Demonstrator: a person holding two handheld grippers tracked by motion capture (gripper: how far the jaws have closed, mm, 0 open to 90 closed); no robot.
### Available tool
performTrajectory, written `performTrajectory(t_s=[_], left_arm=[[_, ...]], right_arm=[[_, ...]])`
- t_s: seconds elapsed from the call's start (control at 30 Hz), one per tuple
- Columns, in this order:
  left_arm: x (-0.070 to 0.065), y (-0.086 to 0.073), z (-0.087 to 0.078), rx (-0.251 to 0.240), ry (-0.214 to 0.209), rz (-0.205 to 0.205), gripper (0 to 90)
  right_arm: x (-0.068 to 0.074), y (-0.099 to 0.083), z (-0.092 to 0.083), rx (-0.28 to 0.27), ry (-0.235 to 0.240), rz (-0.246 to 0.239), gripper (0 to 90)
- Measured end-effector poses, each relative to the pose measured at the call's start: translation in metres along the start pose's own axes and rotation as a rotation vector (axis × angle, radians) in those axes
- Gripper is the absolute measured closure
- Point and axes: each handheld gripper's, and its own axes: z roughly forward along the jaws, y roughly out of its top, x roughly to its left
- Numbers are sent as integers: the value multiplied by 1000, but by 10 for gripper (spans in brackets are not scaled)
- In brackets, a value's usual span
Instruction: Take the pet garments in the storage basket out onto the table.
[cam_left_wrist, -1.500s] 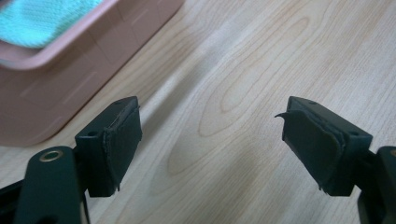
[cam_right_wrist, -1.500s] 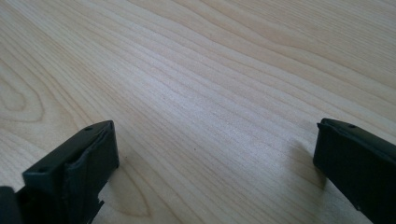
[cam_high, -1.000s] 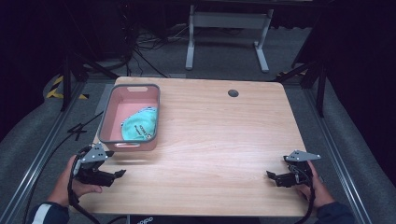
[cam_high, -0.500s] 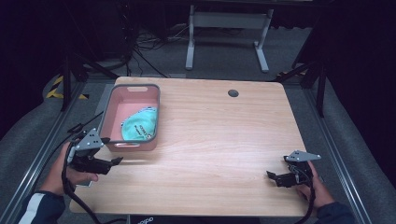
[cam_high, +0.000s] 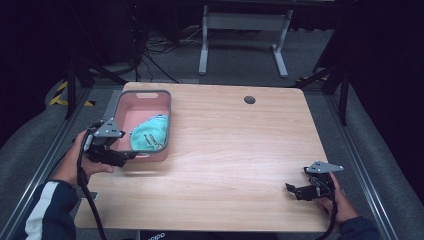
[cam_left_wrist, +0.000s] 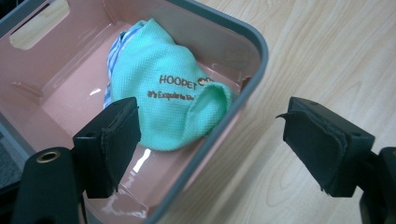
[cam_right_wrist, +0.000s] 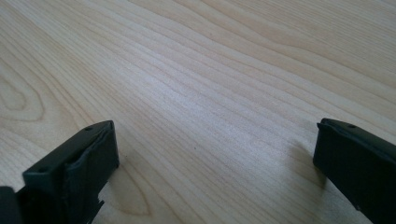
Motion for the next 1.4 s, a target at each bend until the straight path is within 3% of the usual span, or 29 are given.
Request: performTrajectory(t_s=[0.23,0.4,0.6,0.8,0.93,1.03,1.17,1.4], left_arm=[[11,18,19,55,-18,5,188],[22,32,40,121,-31,16,186],[37,46,66,175,-60,1,182],[45,51,90,223,-63,-13,178],[54,52,108,280,-72,-55,172],[57,51,117,304,-65,-63,193],[65,48,138,362,-72,-126,179],[67,46,154,390,-77,-184,155]], right_arm=[[0,0,0,0,0,0,5],[0,0,0,1,-1,0,5],[0,0,0,1,-1,-1,5],[0,0,0,1,-1,0,5],[0,0,0,1,-1,0,5],[0,0,0,1,-1,0,5],[0,0,0,1,-1,0,5],[0,0,0,0,-1,0,5]])
